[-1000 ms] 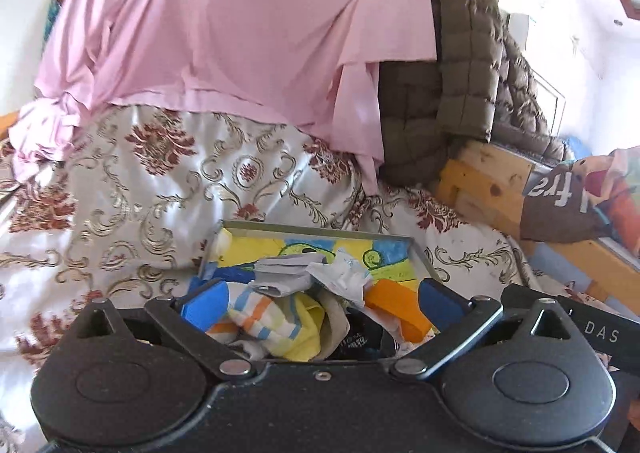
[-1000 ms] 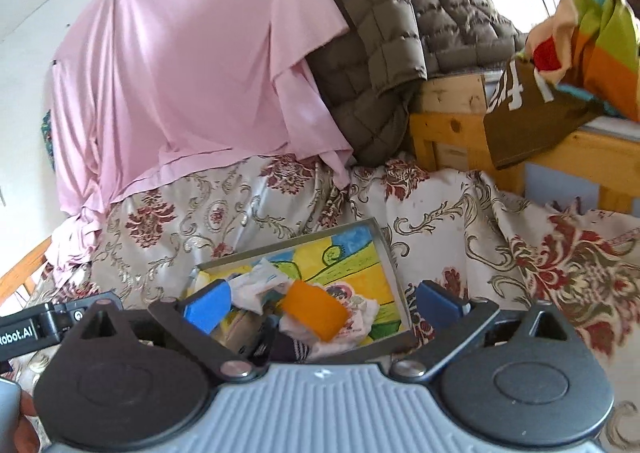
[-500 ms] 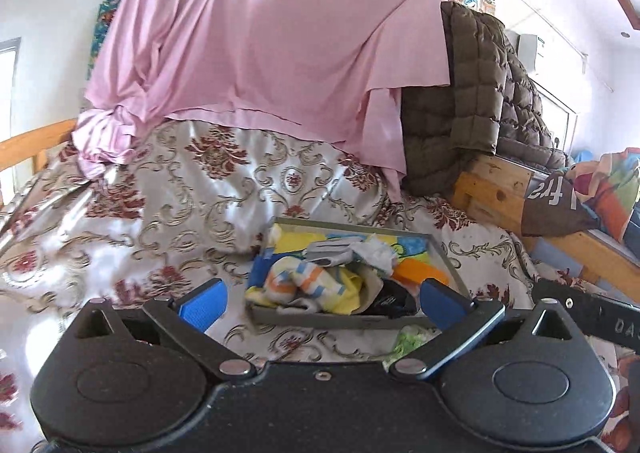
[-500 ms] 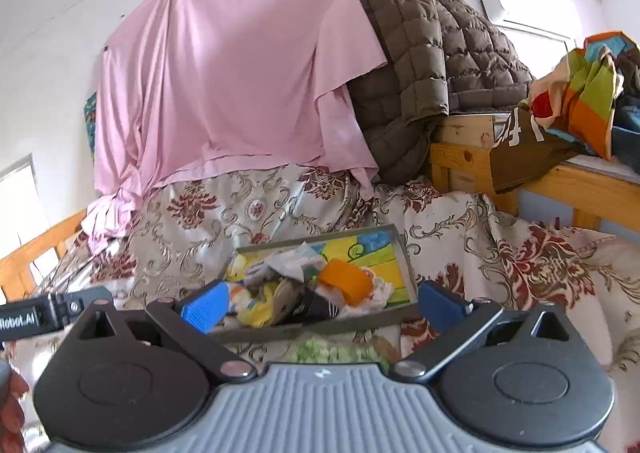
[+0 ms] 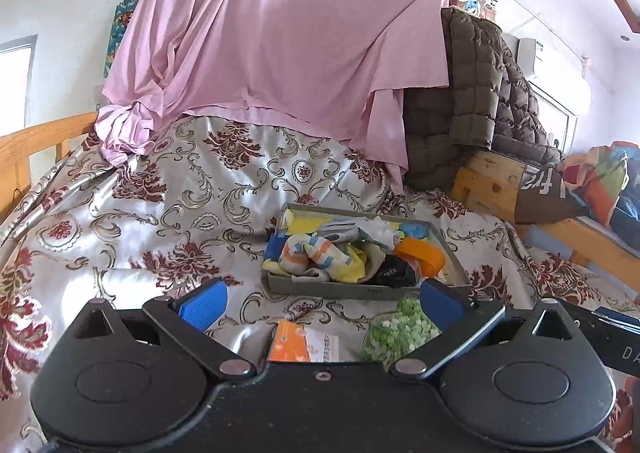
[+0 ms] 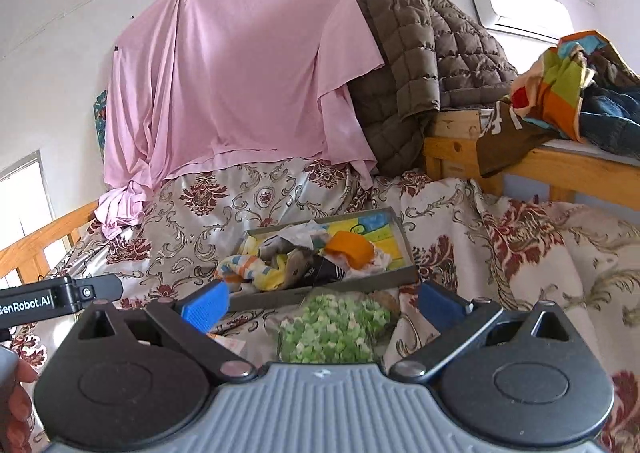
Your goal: Organize soft objects
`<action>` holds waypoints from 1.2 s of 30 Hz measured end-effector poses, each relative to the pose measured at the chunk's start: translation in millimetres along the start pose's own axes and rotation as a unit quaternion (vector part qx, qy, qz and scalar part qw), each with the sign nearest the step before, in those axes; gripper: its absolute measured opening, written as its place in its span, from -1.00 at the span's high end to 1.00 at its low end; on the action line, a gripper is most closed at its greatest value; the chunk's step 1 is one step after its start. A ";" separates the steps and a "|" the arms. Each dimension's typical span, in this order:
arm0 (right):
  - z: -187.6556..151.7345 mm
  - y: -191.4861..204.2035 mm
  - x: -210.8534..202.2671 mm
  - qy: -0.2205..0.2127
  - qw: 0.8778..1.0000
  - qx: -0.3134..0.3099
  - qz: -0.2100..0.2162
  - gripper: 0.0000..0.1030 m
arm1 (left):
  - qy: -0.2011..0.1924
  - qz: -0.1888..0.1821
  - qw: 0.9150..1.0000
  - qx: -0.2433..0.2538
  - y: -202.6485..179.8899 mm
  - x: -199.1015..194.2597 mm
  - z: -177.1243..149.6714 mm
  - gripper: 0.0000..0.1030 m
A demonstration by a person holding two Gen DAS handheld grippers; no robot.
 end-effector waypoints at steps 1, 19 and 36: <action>-1.7 1.2 -3.8 -0.002 1.000 -0.001 -0.002 -0.99 | 0.000 0.001 1.000 -0.002 2.0 -3.2 -2.5 -0.98; -32.7 10.5 -27.7 0.054 0.998 -0.002 -0.034 -1.00 | 0.029 0.037 0.999 0.016 43.1 -36.8 -52.0 -0.98; -48.1 22.5 -16.9 0.103 0.994 -0.035 -0.025 -1.00 | 0.030 0.059 0.998 -0.010 60.8 -38.3 -55.8 -0.98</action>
Point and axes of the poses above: each gripper's, at about its wrist camera, not at the fingertips, and x roughly the way its jaws point, y to its left, z to its top, the point moved 10 cm from there along x, roughly the way its jaws point, and after that the axes turned 13 degrees about -x, right-handed, at the moved point
